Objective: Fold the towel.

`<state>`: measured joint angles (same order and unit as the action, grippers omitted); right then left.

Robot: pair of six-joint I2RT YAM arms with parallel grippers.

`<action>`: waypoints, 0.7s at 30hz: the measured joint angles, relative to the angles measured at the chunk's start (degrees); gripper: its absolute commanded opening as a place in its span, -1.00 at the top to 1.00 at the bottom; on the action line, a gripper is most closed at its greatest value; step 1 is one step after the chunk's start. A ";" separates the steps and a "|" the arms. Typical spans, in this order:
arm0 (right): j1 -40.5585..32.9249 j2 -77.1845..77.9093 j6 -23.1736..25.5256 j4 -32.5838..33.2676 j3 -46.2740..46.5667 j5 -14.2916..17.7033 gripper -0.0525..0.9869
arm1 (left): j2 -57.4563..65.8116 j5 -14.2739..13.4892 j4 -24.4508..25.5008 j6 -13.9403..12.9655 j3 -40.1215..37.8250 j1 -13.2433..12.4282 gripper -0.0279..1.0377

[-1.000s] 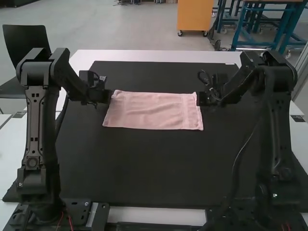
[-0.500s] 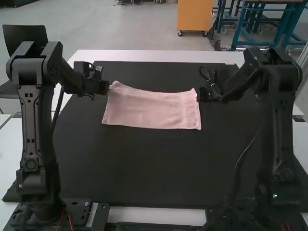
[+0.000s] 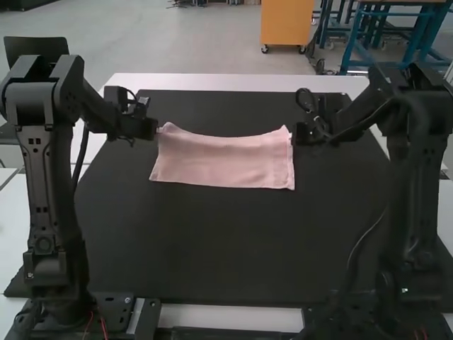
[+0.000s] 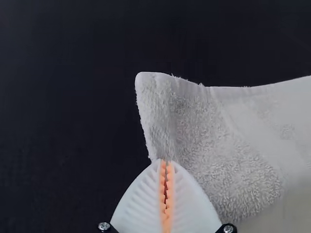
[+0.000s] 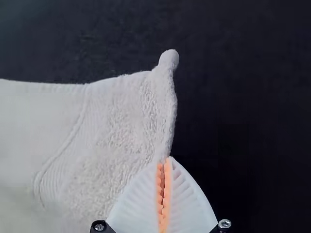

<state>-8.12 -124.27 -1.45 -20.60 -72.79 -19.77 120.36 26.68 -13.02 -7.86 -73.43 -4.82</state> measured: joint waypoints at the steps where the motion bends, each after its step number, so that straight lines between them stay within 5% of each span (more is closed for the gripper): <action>1: 0.00 0.48 0.00 0.04 0.46 -0.09 0.94 | -0.52 0.13 0.17 -0.46 0.55 -0.33 0.91; 21: 0.07 12.15 0.00 2.16 12.90 -2.21 0.94 | -11.72 1.20 1.42 -4.57 14.01 -2.67 0.91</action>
<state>-8.05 -112.12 -1.45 -18.44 -59.90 -21.98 108.64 27.88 -11.60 -12.43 -59.42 -7.49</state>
